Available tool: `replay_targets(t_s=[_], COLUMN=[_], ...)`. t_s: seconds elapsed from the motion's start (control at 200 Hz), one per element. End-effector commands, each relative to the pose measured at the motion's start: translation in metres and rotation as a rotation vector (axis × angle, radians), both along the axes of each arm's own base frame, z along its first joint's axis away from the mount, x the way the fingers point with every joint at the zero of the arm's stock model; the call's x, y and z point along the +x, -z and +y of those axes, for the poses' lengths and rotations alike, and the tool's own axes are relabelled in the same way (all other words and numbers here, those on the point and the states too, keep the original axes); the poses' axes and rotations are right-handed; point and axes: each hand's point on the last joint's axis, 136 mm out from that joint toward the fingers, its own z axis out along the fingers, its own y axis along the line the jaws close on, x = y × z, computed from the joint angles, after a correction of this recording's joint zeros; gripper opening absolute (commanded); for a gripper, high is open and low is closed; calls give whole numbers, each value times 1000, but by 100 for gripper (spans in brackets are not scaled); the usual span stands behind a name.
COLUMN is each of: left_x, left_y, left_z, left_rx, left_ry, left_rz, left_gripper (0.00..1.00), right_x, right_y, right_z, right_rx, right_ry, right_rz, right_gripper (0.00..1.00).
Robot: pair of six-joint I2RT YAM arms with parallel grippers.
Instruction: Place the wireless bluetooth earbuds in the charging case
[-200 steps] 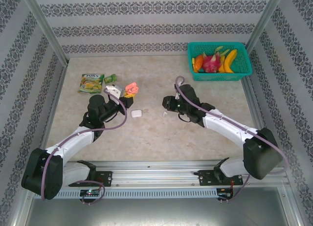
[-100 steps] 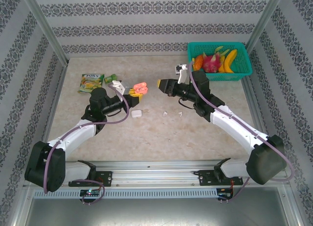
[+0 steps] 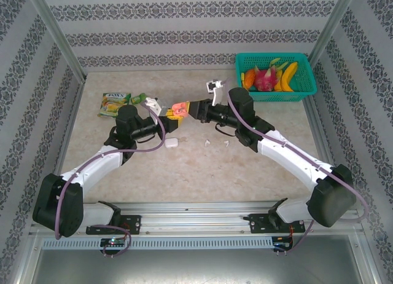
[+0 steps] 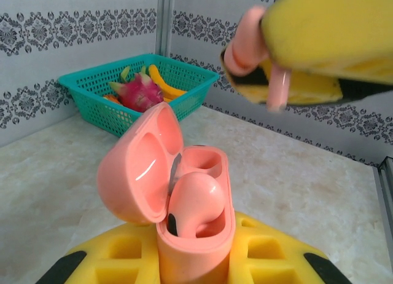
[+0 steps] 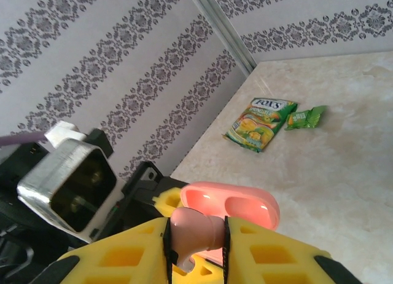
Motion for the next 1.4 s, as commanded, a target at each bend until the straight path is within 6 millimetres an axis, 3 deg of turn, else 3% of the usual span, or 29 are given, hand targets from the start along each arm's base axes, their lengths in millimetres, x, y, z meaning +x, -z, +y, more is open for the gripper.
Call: replay_targets(t_s=[0.0, 0.36, 0.824, 1.394], left_x=[-1, -5, -5, -5], left_y=[-17, -19, -10, -4], left_z=[-5, -5, -6, -9], left_rx=[2, 3, 8, 9], left_ry=[23, 31, 37, 49], left_rz=[-58, -64, -42, -20], left_gripper=[0, 0, 0, 0], right_x=[3, 16, 21, 24], right_y=[-5, 13, -5, -12], right_z=[5, -2, -10, -14], right_rx=[-23, -80, -28, 9], right_ry=[11, 81, 110, 128], right_rz=[-41, -23, -35, -32], right_gripper=[26, 25, 24, 24])
